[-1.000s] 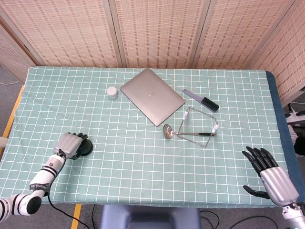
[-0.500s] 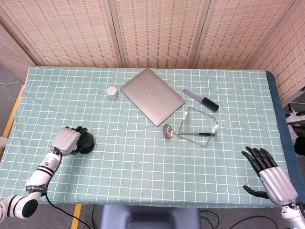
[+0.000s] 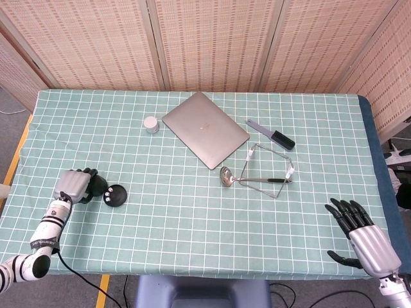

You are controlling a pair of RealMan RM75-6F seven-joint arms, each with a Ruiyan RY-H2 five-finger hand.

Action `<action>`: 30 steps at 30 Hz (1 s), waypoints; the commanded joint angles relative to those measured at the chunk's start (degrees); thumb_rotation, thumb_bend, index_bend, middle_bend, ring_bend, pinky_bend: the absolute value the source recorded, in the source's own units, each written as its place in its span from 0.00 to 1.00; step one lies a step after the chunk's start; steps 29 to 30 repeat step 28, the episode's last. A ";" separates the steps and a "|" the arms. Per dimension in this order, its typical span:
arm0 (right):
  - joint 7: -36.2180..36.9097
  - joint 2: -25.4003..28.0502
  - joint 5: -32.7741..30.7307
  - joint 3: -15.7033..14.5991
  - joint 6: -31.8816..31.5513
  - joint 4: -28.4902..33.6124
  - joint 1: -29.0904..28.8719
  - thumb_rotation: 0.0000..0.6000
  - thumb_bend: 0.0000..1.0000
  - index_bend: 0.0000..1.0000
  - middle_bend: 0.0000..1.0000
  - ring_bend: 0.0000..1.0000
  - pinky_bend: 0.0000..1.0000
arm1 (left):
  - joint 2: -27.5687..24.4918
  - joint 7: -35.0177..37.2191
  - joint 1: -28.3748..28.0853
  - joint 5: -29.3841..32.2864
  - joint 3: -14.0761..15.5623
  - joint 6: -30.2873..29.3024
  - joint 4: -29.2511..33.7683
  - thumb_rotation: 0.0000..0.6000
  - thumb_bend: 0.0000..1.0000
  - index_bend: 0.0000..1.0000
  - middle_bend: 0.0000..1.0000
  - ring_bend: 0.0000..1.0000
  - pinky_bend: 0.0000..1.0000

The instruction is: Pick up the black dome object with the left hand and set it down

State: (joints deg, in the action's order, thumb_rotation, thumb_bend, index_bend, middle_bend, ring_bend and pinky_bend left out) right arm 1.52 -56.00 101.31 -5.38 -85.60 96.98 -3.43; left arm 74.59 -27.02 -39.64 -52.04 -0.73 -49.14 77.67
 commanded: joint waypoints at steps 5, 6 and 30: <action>0.58 0.16 -0.05 0.08 -0.45 -0.02 0.12 1.00 0.10 0.00 0.00 0.00 0.00 | -0.92 0.23 0.86 -0.08 -0.27 -1.07 1.91 1.00 0.36 0.00 0.00 0.02 0.33; 0.59 0.16 -0.04 0.07 -0.40 -0.07 0.10 1.00 0.10 0.00 0.00 0.00 0.00 | -1.44 0.31 1.02 -0.01 -0.29 -1.15 2.80 1.00 0.36 0.00 0.00 0.02 0.33; -3.03 -2.45 -0.39 0.81 -0.51 -0.88 0.33 1.00 0.10 0.00 0.00 0.00 0.00 | -3.13 39.65 26.21 -39.89 7.90 -39.10 5.77 1.00 0.38 0.00 0.00 0.00 0.05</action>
